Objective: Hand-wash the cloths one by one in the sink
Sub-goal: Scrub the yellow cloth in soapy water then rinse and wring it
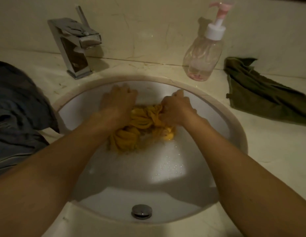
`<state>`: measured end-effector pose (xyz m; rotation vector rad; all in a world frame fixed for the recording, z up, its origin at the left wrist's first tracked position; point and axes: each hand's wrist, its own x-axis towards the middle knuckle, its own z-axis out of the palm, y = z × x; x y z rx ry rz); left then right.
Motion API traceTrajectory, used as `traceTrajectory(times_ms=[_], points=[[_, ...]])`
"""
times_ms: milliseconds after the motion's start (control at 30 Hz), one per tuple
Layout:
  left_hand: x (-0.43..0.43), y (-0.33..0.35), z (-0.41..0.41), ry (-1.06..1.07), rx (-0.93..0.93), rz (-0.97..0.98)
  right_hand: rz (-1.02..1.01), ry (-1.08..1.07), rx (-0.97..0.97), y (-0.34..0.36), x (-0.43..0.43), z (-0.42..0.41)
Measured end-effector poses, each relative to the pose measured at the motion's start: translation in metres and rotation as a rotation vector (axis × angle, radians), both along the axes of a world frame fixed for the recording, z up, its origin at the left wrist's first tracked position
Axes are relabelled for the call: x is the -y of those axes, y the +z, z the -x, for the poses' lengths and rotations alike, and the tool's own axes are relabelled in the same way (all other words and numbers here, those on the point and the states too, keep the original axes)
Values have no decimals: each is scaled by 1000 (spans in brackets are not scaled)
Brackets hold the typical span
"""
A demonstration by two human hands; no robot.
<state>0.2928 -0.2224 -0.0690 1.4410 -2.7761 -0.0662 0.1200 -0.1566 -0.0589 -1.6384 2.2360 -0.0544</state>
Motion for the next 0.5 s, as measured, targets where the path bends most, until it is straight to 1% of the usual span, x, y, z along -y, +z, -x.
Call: traceTrajectory(times_ms=[33, 67, 100, 133, 167, 200, 267, 300, 333, 400, 433, 467, 500], points=[[-1, -3, 5, -137, -75, -107, -52, 100, -21, 0, 1, 2], [-4, -7, 10, -246, -97, -226, -137, 194, -34, -2, 0, 4], [-7, -14, 13, -303, -54, -334, -242, 277, -39, -6, -2, 4], [-8, -21, 14, -314, 17, -410, -347, 300, -47, -14, -4, 6], [-8, -26, 13, -274, 110, -443, -378, 288, -70, -24, -2, 9], [-6, -31, 11, -219, 198, -431, -343, 249, -71, -33, -3, 8], [-3, -37, 8, -134, 287, -377, -160, 212, -36, -46, 0, 2], [-1, -39, 7, -100, 298, -362, -66, 217, 32, -52, 4, 0], [-1, -37, 6, -75, 301, -359, -28, 181, 179, -50, 7, -4], [1, -34, 3, -35, 276, -387, 19, 17, 584, -48, 13, -8], [2, -33, 2, -18, 234, -420, 63, -46, 734, -46, 16, -8], [2, -28, 3, 14, 157, -462, 125, -113, 829, -42, 17, -9], [2, -23, 6, 58, 38, -499, 205, -173, 901, -40, 19, -6]])
